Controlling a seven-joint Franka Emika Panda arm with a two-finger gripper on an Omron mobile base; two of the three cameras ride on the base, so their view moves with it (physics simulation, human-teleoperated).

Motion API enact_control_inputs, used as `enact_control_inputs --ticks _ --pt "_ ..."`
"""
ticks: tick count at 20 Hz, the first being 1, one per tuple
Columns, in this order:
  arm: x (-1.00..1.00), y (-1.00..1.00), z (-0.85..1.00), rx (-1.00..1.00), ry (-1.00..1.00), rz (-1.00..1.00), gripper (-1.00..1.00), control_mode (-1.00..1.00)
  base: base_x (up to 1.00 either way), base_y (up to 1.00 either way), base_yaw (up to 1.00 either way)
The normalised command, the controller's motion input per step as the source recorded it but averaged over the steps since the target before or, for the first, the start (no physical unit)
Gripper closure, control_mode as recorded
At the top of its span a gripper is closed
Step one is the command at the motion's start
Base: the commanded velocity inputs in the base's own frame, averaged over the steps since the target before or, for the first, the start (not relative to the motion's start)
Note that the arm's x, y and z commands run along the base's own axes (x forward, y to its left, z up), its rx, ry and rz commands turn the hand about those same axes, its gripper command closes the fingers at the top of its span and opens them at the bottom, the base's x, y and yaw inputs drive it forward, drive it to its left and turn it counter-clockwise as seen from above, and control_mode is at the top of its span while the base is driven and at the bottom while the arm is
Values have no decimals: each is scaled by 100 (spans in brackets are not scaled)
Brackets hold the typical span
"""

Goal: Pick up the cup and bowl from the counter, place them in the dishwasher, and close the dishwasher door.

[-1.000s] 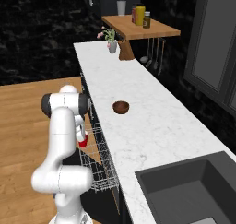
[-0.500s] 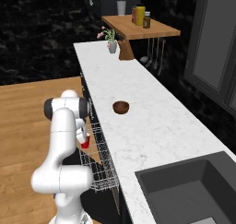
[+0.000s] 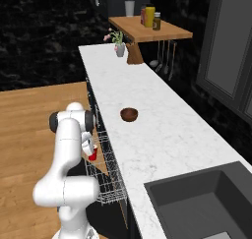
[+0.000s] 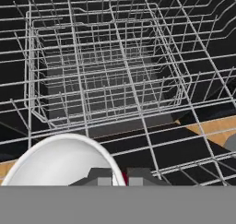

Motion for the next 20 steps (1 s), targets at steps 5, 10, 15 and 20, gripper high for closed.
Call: enact_control_inputs --ticks 5,10,15,20 --pt "18 3 -25 -1 -2 -1 -100 -100 0 0 0" --pt "-13 0 -2 0 -8 0 -100 -100 0 0 0" --pt "-60 0 43 0 -19 0 -100 -100 0 0 0" --pt "-76 0 63 0 -27 0 -100 -100 0 0 0"
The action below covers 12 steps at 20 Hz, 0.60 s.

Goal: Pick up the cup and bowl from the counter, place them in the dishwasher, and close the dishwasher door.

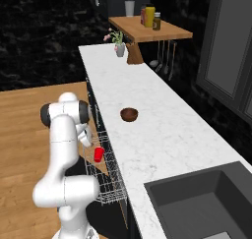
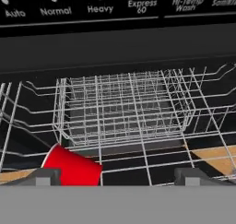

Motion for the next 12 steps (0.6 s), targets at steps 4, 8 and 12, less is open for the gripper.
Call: enact_control_inputs --ticks 4,8,12 --pt "-80 0 69 -1 -34 0 -100 -100 0 0 0" --pt "-71 0 80 -1 -37 0 -100 -100 0 0 0" --pt "-59 0 99 3 -27 0 -100 -100 0 0 0"
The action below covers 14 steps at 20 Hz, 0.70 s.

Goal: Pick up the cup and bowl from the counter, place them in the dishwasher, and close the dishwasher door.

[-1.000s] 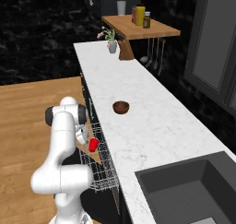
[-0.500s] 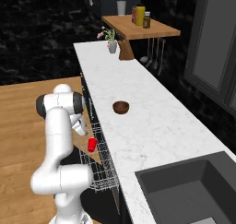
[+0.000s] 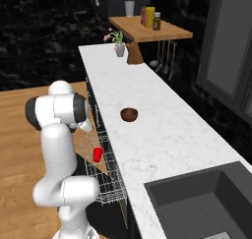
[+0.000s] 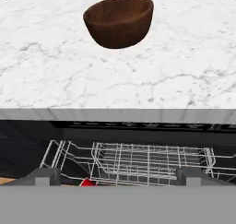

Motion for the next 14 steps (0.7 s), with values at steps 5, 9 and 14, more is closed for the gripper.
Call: enact_control_inputs --ticks 5,9,14 --pt "-44 0 99 12 -13 -2 -100 -100 0 0 0" --pt "-23 -13 64 19 -1 -9 -100 -100 0 0 0" --pt "-8 -32 51 21 0 -6 -100 -100 0 0 0"
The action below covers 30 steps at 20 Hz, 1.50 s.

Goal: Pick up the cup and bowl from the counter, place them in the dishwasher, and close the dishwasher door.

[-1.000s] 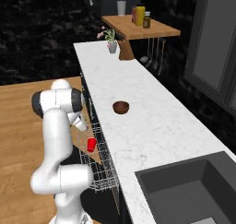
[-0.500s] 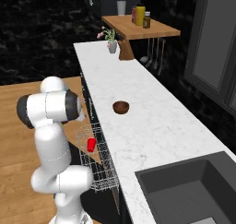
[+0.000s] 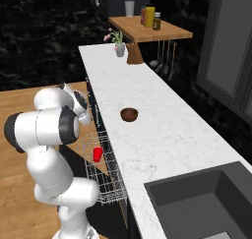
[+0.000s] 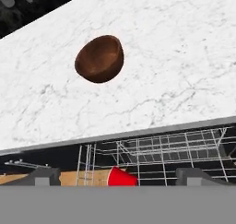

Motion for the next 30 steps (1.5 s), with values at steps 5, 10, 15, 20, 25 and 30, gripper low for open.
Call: enact_control_inputs --ticks 5,10,15,20,25,30 --pt "0 -47 33 12 0 2 -100 -100 0 0 0" --pt "0 -42 1 1 0 9 -100 -100 0 0 0" --pt "0 -45 0 1 2 9 -100 -100 0 0 0" --pt "1 -31 0 3 10 11 -100 -100 0 0 0" --pt "1 -31 0 0 19 11 -100 -100 0 0 0" --pt "20 -22 0 0 15 7 -100 -100 0 0 0"
